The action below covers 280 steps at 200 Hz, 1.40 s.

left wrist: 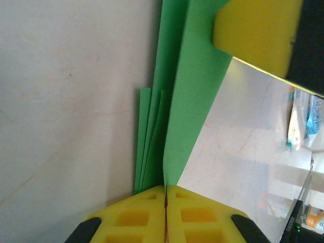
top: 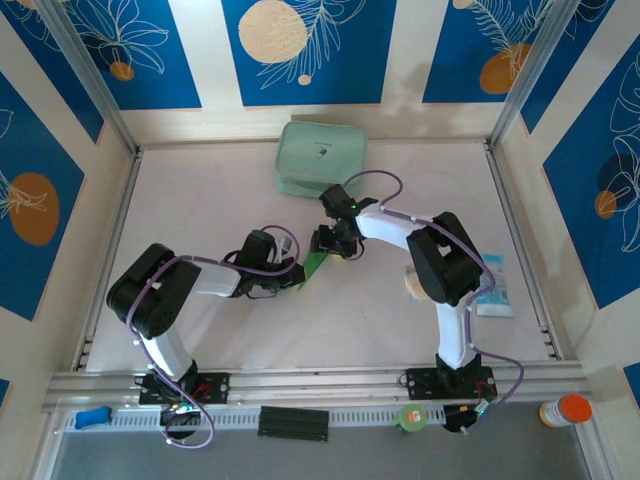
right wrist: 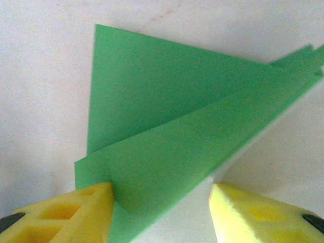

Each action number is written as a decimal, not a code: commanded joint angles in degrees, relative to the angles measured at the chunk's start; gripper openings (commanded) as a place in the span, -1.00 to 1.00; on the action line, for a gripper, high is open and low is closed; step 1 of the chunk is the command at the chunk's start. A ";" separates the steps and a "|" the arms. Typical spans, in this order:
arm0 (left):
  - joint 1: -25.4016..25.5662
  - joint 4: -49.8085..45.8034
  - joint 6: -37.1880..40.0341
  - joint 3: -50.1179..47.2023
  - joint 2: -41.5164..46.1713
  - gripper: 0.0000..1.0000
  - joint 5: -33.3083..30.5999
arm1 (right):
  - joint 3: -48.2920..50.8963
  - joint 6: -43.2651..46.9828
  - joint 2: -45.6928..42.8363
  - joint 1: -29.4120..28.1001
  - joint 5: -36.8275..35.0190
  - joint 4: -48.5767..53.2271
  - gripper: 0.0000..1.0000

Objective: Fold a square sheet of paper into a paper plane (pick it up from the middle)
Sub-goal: Fold the wing for the fifth time at the center of the table.

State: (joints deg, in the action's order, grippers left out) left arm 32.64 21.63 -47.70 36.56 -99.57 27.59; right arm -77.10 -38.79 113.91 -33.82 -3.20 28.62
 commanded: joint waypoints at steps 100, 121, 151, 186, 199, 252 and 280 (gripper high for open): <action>0.66 -3.43 -0.55 0.36 -4.05 -0.86 -0.89 | 20.32 0.54 -15.32 1.73 22.40 -26.38 -0.36; 0.67 -3.68 -0.53 0.40 -3.97 -0.86 -0.86 | 18.57 0.45 -12.14 0.73 23.41 -26.86 -0.50; 0.65 -3.61 -0.57 0.37 -3.97 -0.86 -0.82 | 16.12 0.37 -8.82 -0.22 22.62 -26.21 -0.55; 0.67 -3.61 -0.70 0.39 -4.05 -0.86 -0.74 | 14.18 0.29 -6.05 -0.37 21.66 -25.28 -0.57; 0.66 -3.76 -0.68 0.48 -4.10 -0.87 -0.77 | 13.60 0.44 -5.18 -0.36 21.59 -25.03 -0.57; 0.67 -3.69 -0.80 0.72 -4.32 -0.88 -0.43 | 11.95 1.11 -2.75 -0.10 21.75 -24.05 -0.58; 0.67 -3.70 -0.81 0.69 -4.32 -0.88 -0.35 | 11.64 1.07 -2.00 -0.11 21.64 -23.63 -0.58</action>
State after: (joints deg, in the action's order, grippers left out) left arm 32.47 21.15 -48.14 37.08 -100.01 28.25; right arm -63.79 -38.35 110.91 -33.95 17.61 3.68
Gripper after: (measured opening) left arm 0.066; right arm 0.210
